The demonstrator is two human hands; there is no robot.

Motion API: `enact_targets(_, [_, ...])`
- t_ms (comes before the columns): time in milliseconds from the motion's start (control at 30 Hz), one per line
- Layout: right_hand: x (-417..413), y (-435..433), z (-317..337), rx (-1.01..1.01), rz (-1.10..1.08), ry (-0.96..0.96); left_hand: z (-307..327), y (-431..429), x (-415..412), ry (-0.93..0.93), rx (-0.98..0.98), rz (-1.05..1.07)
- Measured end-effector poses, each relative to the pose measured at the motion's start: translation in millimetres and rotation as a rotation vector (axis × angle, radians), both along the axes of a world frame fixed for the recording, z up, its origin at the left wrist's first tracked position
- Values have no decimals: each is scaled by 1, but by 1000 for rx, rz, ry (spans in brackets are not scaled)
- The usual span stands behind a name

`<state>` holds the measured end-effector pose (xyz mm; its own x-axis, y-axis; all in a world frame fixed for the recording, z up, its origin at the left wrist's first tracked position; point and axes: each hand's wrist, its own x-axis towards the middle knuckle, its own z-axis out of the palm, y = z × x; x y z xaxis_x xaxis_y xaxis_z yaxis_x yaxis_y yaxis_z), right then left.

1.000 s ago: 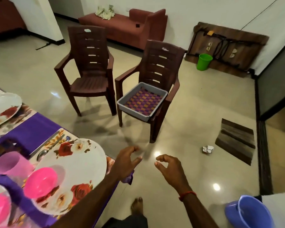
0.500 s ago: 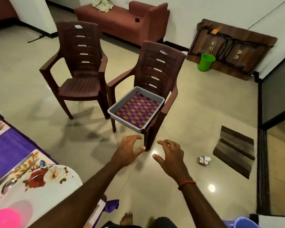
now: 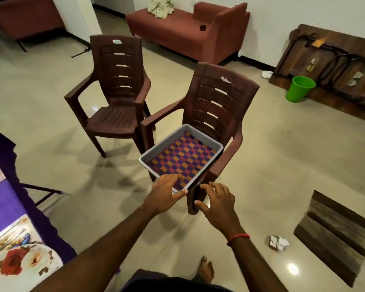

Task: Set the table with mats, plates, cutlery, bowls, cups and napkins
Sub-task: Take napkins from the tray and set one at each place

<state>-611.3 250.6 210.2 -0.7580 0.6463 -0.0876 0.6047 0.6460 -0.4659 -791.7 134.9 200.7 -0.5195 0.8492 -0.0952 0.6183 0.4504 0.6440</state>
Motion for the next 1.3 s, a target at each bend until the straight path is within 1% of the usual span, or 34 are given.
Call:
enact_targets(200, [-38, 47, -10, -59, 104, -17, 0, 39, -23, -7, -15, 66])
enact_targets(300, [-59, 67, -11, -74, 129, -47, -5, 53, -40, -58, -21, 86])
enact_targets(400, [-81, 82, -15, -95, 142, -104, -13, 68, -64, -93, 6, 106])
enact_targets(533, [-118, 116, -26, -103, 111, -124, -27, 112, -107, -118, 14, 72])
enact_targets(600, [-140, 134, -32, -103, 70, -144, -37, 134, -132, -129, 3, 39])
enact_targets(733, [-182, 161, -50, -122, -34, -201, -59, 174, -180, -124, -36, -92])
enact_targets(967, [-248, 187, -85, -231, -165, -291, -107, 225, -255, -82, -198, -319])
enact_targets(1133, [-274, 198, -130, -336, -249, -326, -147, 247, -284, -30, -274, -455])
enact_targets(1300, [-292, 211, -195, -405, -291, -348, -201, 266, -303, -19, -337, -468])
